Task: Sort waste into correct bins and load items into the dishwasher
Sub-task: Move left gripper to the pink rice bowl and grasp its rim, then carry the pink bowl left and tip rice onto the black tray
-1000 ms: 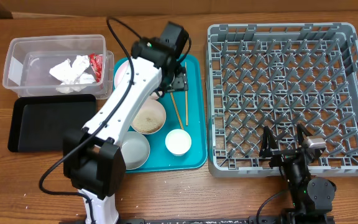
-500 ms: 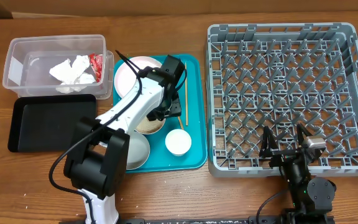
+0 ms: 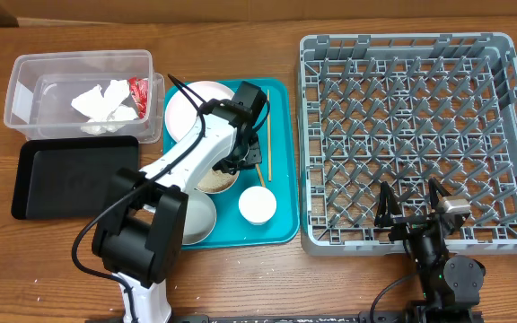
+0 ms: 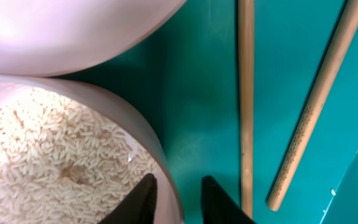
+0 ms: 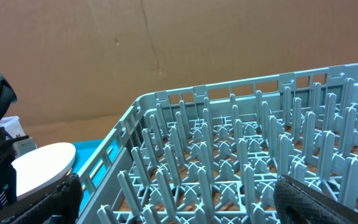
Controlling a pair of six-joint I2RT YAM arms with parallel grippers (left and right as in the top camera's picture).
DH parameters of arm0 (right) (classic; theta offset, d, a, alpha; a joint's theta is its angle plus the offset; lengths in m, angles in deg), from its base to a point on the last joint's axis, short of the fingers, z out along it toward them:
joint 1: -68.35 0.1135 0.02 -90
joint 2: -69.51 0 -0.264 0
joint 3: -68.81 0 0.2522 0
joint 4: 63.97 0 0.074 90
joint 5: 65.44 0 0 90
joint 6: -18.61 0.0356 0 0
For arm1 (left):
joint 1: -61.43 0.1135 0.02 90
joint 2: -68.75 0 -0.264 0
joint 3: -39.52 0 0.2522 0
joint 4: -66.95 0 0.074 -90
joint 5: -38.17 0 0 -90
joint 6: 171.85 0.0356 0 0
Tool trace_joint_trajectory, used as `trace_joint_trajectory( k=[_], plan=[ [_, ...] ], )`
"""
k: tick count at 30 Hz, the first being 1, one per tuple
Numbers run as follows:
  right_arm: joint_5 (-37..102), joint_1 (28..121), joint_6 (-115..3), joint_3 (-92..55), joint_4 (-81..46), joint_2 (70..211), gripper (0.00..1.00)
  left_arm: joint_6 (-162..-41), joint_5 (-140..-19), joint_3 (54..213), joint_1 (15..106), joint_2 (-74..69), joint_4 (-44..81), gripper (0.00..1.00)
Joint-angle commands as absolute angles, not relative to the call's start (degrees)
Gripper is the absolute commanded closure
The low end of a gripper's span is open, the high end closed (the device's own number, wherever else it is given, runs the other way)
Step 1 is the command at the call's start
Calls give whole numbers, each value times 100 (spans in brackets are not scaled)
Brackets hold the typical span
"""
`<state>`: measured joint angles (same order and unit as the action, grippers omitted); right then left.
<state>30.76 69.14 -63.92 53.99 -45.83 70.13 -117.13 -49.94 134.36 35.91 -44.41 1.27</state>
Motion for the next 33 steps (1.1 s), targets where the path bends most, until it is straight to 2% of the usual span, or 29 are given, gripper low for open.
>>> trace_joint_trajectory(
  k=[1,6,13,24,33],
  plan=[
    [3109,6923,-6397,5460,-4611,6967,0,-11613,-4996,13256,3615,-4439,221,81],
    [3109,6923,-6397,5460,-4611,6967,0,-11611,-4996,13219,3615,-4439,241,96],
    [3109,6923,-6397,5460,-4611,6967,0,-11580,-5044,13484,3617,-4437,-238,96],
    [3109,6923,-6397,5460,-4611,6967,0,-10662,-5149,15809,3691,-4435,-1927,96],
    [3109,6923,-6397,5460,-4611,6967,0,-10148,-5571,16970,4463,-4321,-3141,96]
  ],
)
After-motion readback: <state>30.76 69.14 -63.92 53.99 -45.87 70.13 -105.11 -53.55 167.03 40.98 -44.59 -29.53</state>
